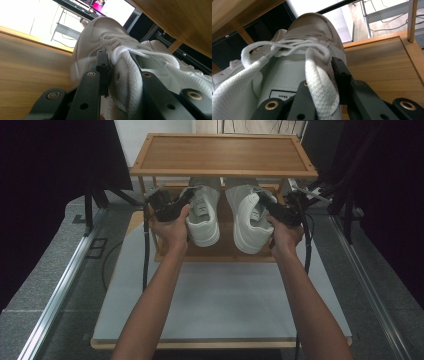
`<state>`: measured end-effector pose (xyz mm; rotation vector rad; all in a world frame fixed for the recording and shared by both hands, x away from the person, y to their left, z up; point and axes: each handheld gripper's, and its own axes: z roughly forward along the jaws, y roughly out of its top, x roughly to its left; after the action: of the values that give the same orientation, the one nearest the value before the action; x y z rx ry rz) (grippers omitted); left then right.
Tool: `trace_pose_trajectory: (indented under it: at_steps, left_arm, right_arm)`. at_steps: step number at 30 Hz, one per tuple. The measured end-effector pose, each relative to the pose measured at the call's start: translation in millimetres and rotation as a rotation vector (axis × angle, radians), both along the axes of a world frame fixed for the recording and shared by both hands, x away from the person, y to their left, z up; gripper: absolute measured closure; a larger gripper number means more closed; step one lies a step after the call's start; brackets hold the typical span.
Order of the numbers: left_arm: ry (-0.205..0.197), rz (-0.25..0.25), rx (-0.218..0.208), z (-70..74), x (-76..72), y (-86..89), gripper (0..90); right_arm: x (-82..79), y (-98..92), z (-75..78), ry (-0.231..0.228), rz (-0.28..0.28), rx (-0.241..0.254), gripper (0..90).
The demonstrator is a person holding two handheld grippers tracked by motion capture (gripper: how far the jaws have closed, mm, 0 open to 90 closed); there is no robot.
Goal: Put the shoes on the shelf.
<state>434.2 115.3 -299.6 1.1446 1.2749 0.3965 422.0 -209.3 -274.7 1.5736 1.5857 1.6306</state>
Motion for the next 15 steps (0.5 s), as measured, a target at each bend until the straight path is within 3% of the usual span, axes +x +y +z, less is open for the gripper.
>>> trace_pose_trajectory:
  at_steps: [12, 15]
  left_arm:
    - [0.01, 0.029, -0.022, -3.3, 11.4, -4.0, 79.3]
    - [0.026, 0.027, -0.051, -6.2, 14.6, -5.7, 79.0]
  right_arm:
    - [17.9, 12.8, -3.3, 0.003, -0.06, 0.038, 82.4]
    - [23.2, 16.6, -6.7, 0.016, -0.081, 0.049, 81.9]
